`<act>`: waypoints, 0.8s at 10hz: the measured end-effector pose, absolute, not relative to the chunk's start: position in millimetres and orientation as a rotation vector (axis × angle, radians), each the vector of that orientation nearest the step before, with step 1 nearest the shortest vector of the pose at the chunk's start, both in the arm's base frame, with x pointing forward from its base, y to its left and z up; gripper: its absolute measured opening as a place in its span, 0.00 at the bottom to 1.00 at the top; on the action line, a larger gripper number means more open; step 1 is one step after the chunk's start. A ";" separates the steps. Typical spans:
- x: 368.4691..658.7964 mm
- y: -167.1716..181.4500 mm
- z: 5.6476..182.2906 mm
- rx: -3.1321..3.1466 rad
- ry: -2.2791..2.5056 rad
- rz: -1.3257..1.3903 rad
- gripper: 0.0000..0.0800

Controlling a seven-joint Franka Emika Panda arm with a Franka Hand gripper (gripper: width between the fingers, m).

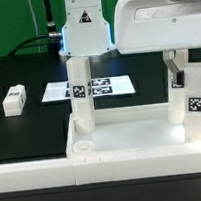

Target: Assemble desk

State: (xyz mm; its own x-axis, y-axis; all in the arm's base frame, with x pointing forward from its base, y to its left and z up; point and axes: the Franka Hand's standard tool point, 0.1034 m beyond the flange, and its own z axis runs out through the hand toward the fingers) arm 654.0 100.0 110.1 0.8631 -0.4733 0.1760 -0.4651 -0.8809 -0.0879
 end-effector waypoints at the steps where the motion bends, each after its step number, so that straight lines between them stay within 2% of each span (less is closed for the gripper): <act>1: 653.9 98.3 110.0 -2.955 0.867 -0.294 0.36; 4: 651.6 93.4 110.1 -2.698 1.458 -0.195 0.36; 6: 649.9 95.3 108.2 -2.262 2.022 -0.092 0.37; 8: 648.5 95.9 107.9 -2.016 2.244 -0.048 0.37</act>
Offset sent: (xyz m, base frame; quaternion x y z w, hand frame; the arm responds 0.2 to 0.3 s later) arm 0.0150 0.0077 0.0078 -0.0451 -0.0669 0.3072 0.9482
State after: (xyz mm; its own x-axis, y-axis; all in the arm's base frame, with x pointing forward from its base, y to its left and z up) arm 648.5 95.9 107.9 -0.1028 -0.9921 -0.0717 -0.9882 0.1101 -0.1066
